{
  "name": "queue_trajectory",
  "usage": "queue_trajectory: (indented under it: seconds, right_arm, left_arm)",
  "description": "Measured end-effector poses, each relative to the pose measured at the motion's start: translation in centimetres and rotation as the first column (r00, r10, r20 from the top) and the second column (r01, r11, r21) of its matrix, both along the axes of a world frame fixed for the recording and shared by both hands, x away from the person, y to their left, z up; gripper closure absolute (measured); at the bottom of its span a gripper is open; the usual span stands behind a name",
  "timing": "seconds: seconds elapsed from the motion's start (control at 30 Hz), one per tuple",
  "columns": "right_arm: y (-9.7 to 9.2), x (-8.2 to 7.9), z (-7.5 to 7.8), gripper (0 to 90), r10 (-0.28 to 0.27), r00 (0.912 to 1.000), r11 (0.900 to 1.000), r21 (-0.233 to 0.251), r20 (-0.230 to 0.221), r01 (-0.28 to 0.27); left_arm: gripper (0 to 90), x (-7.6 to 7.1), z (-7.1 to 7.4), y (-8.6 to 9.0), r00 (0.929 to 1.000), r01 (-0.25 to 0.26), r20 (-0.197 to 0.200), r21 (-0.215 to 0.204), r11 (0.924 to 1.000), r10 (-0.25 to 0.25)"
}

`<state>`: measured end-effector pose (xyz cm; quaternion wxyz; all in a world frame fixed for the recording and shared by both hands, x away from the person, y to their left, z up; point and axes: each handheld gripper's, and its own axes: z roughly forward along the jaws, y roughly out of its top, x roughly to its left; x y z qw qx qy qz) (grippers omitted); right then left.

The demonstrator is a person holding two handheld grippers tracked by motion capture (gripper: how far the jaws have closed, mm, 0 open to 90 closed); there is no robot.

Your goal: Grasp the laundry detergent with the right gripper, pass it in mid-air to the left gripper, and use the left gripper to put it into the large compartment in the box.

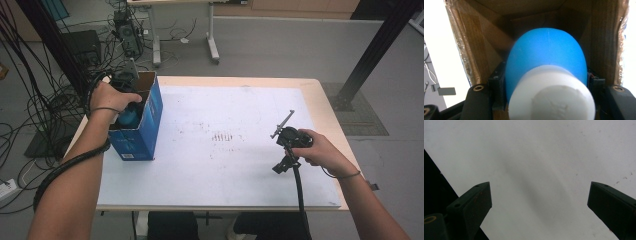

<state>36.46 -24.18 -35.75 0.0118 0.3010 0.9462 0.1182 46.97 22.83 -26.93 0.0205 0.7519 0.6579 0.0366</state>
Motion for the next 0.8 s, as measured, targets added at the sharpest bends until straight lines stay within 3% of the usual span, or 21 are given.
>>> queue_trajectory:
  seconds: [0.8]
  right_arm:
    - [-0.1, -0.05, 0.11, 5.3, 0.005, 1.0, 1.0, -0.001, 0.003, -0.005]
  left_arm:
    - [37.7, 0.01, -0.01, 0.12, 0.9999, -0.015, -0.004, -0.002, 0.9999, 0.015]
